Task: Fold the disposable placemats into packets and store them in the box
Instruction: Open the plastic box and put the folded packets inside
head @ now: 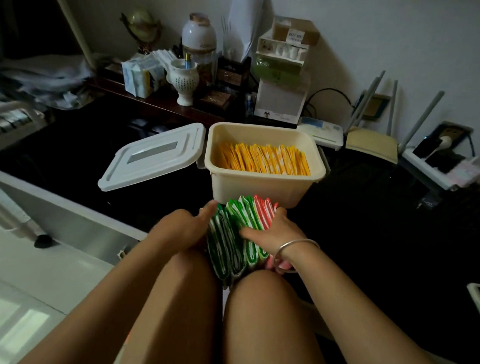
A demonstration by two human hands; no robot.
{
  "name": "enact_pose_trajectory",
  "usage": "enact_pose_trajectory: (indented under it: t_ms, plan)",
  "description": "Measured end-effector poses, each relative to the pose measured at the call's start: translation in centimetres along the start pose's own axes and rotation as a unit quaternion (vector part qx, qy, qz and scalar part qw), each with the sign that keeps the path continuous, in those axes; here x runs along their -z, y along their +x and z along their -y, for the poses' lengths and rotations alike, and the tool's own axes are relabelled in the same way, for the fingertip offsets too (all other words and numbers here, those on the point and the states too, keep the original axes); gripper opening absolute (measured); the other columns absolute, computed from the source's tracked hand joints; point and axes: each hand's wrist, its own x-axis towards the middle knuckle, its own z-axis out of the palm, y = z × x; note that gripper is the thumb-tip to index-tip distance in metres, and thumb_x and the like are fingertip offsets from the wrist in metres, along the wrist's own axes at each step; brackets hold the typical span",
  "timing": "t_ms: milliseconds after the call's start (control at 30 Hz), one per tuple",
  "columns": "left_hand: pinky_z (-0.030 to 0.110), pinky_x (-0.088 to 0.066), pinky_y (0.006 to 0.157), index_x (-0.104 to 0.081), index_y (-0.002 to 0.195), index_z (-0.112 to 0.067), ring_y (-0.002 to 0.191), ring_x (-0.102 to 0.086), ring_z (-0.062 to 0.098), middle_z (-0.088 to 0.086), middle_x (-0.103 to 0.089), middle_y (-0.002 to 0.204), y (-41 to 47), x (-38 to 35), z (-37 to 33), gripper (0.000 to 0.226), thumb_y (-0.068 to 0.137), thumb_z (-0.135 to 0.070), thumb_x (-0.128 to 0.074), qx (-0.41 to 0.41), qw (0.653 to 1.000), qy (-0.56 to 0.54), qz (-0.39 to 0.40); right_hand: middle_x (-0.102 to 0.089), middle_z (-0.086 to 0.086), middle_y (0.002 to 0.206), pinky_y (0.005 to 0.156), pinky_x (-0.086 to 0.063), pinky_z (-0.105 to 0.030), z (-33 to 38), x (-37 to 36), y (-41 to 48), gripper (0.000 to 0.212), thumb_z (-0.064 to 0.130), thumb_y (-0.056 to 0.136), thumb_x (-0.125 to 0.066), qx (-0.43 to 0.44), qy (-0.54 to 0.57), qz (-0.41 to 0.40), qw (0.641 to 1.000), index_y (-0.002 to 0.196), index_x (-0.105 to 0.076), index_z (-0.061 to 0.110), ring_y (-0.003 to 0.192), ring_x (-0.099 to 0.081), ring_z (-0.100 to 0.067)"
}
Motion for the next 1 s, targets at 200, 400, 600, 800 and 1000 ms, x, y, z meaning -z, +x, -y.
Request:
enact_pose_trajectory:
  t_ms: [200, 400, 600, 800, 1000]
  plan:
    - [0.031, -0.052, 0.071, -0.065, 0.08, -0.006, 0.077, -0.063, 0.02, 0.006, -0.062, 0.078, -2.0, -1.5, -2.2, 0.081, 0.072, -0.085, -0.047, -0.024, 1.0, 0.008, 0.016, -0.065, -0.006, 0.118, 0.086, -0.05, -0.035, 0.0, -0.2, 0.3, 0.07, 0.066, 0.08, -0.057, -0.043, 0.285, 0.043, 0.957, 0.131, -0.052, 0.017, 0.1, -0.062, -0.022]
    - [0.032, -0.059, 0.072, -0.056, 0.108, -0.01, 0.079, -0.066, 0.018, 0.003, -0.065, 0.09, -1.0, -2.1, -3.2, 0.115, 0.04, -0.101, -0.046, -0.024, 0.994, 0.108, -0.008, -0.069, -0.013, 0.095, 0.07, -0.054, -0.036, 0.2, -1.0, 0.2, 0.037, 0.05, 0.093, -0.048, -0.086, 0.46, 0.08, 0.88, 0.095, -0.068, 0.019, 0.087, -0.066, -0.029]
    - [0.052, -0.041, 0.105, -0.002, 0.151, 0.0, 0.135, -0.036, 0.038, 0.022, -0.03, 0.149, -1.0, -2.8, -3.9, 0.153, 0.046, -0.093, -0.061, 0.025, 0.983, 0.181, -0.009, -0.066, -0.009, 0.115, 0.068, -0.051, -0.034, 0.7, -0.8, 1.0, 0.043, 0.044, 0.097, -0.038, -0.076, 0.464, 0.099, 0.877, 0.123, -0.059, 0.017, 0.091, -0.062, -0.027]
    - [0.055, -0.039, 0.107, 0.002, 0.152, 0.0, 0.137, -0.032, 0.04, 0.024, -0.026, 0.151, -0.4, -2.5, -5.1, 0.151, 0.05, -0.083, -0.071, 0.047, 0.974, 0.221, 0.022, -0.065, -0.013, 0.098, 0.074, -0.052, -0.037, -0.1, 0.2, 1.2, 0.032, 0.042, 0.098, -0.036, -0.074, 0.434, 0.142, 0.887, 0.106, -0.057, 0.019, 0.096, -0.061, -0.029]
    - [0.055, -0.04, 0.102, -0.014, 0.147, -0.003, 0.13, -0.04, 0.037, 0.02, -0.037, 0.141, -0.5, -3.3, -5.8, 0.128, 0.06, -0.073, -0.075, 0.095, 0.977, 0.19, -0.029, -0.067, -0.005, 0.106, 0.091, -0.048, -0.036, 1.6, 1.3, 1.2, 0.028, 0.035, 0.097, -0.044, -0.006, 0.258, 0.158, 0.953, 0.1, -0.066, 0.017, 0.104, -0.061, -0.023]
